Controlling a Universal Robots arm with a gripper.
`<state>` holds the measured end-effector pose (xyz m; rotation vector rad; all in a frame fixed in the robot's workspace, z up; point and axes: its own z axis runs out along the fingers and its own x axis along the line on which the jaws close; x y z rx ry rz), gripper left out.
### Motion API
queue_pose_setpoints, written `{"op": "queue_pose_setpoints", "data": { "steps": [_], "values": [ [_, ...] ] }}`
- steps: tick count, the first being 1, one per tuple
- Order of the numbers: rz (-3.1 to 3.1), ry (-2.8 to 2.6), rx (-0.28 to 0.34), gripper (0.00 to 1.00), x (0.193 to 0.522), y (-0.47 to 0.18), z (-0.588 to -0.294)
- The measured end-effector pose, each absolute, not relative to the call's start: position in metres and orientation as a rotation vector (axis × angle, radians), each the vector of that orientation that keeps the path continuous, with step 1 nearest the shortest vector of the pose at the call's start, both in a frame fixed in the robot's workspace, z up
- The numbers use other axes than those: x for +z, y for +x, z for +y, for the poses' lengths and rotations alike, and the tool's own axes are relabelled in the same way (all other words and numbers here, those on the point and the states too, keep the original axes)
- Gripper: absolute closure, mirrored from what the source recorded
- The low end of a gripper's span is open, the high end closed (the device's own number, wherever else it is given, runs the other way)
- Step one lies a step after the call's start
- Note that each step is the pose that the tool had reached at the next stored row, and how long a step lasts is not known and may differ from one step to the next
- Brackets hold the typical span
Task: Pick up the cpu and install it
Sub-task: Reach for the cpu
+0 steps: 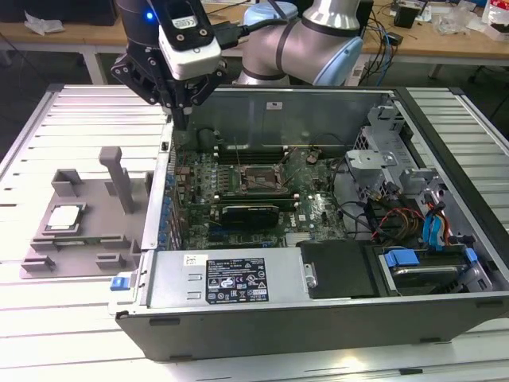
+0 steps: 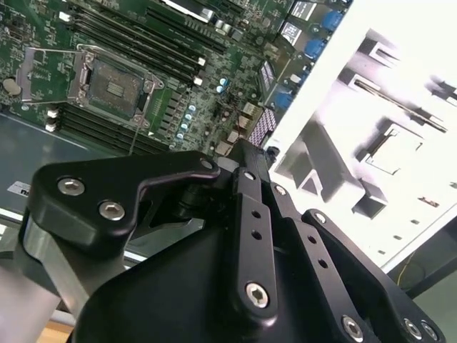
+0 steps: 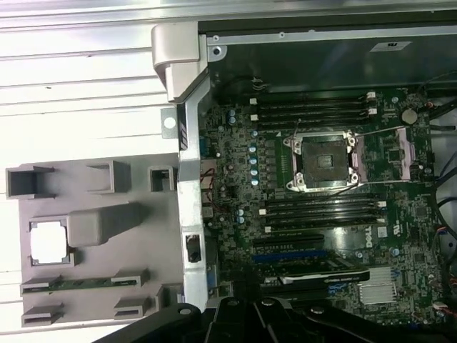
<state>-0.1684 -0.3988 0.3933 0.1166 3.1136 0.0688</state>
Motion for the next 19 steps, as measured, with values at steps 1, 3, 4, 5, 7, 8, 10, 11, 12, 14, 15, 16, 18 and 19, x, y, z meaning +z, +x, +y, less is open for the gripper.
{"op": "queue_pose_setpoints", "data": {
  "steps": [1,3,4,5,7,8,10,11,12,14,15,16,18,19],
  "values": [
    [3.114,0.117,0.069,0.89,0.393,-0.169,-0.399],
    [3.114,0.117,0.069,0.89,0.393,-0.172,-0.399],
    [3.114,0.117,0.069,0.89,0.393,-0.173,-0.399],
    [3.114,0.117,0.069,0.89,0.393,-0.174,-0.399],
    [3.114,0.117,0.069,0.89,0.393,-0.179,-0.399],
    [3.114,0.117,0.069,0.89,0.393,-0.18,-0.399],
    [3.114,0.117,0.069,0.89,0.393,-0.182,-0.399],
    [3.114,0.117,0.069,0.89,0.393,-0.183,-0.399],
    [3.114,0.117,0.069,0.89,0.393,-0.184,-0.399],
    [3.114,0.117,0.069,0.89,0.393,-0.186,-0.399],
    [3.114,0.116,0.069,0.89,0.393,-0.188,-0.399],
    [3.114,0.117,0.069,0.89,0.393,-0.19,-0.399],
    [3.114,0.117,0.069,0.89,0.393,-0.193,-0.399],
    [3.114,0.117,0.069,0.89,0.393,-0.195,-0.399]
  ]
}}
